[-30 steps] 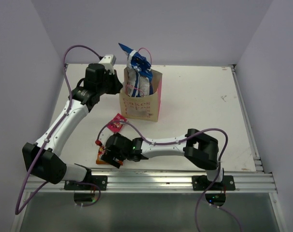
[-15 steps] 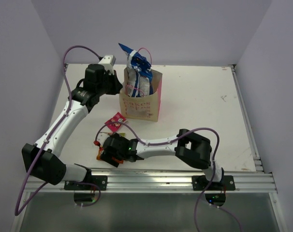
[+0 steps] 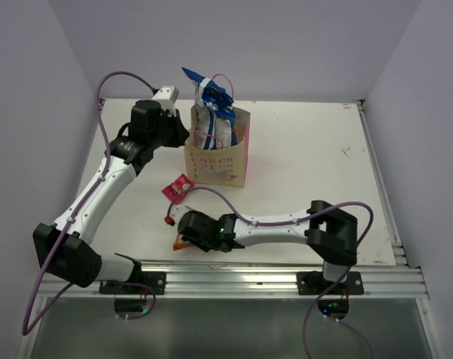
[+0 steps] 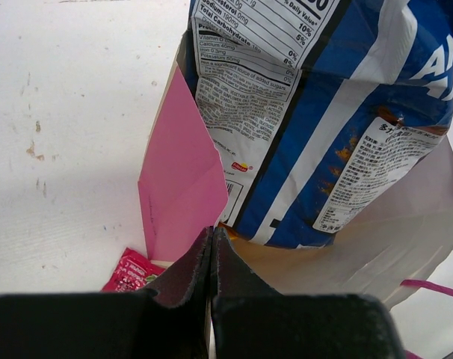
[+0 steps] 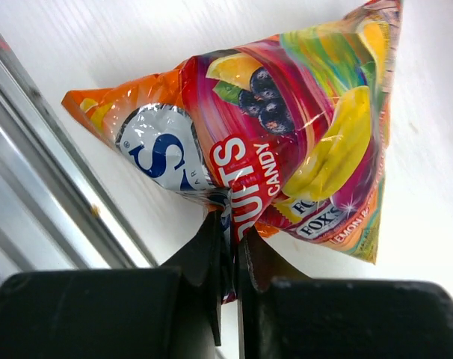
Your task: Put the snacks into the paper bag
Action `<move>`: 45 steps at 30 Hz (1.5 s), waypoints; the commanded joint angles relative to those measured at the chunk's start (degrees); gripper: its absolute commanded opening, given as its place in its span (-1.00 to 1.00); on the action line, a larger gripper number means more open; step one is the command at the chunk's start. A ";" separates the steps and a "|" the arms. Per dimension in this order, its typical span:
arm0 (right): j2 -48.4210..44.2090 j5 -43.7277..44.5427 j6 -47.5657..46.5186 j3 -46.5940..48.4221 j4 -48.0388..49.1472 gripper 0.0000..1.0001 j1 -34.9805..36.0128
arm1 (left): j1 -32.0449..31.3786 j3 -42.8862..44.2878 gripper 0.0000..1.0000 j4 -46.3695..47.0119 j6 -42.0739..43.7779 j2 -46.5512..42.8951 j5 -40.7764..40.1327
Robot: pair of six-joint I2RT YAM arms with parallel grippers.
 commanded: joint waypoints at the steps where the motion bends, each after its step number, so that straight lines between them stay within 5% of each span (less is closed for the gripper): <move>1: -14.83 6.38 3.22 1.25 -8.04 -1.00 0.02 | 0.26 -1.20 -1.00 -0.73 -0.51 -1.31 1.49; 9: -22.76 24.92 -0.46 36.12 -37.31 -1.00 0.02 | 0.26 -1.28 -1.00 -0.38 -0.86 -1.05 1.58; 11: -22.67 29.05 -3.70 40.71 -37.15 -1.00 -0.50 | 0.26 -1.11 -1.00 -0.38 -0.69 -1.05 1.58; 15: -25.48 34.87 -16.08 37.33 -17.81 -1.00 -5.50 | 0.26 -0.93 -1.00 -0.65 -0.69 -1.05 1.67; 21: -21.47 28.03 -21.20 31.31 7.99 -1.00 -19.30 | 0.26 -0.76 -1.00 -1.00 -0.69 -0.96 2.28; 28: -9.94 23.19 -25.78 40.98 16.99 -1.00 -23.97 | 0.26 -1.11 -1.00 -1.17 -1.12 -1.22 2.63; 37: -3.17 16.07 -21.92 48.99 7.08 -1.00 -26.96 | 0.26 -1.55 -1.00 -0.73 -1.39 -1.40 3.07; 45: 0.79 4.39 -16.29 43.64 -10.07 -1.00 -28.37 | 0.26 -1.72 -1.00 -0.38 -1.39 -1.84 3.25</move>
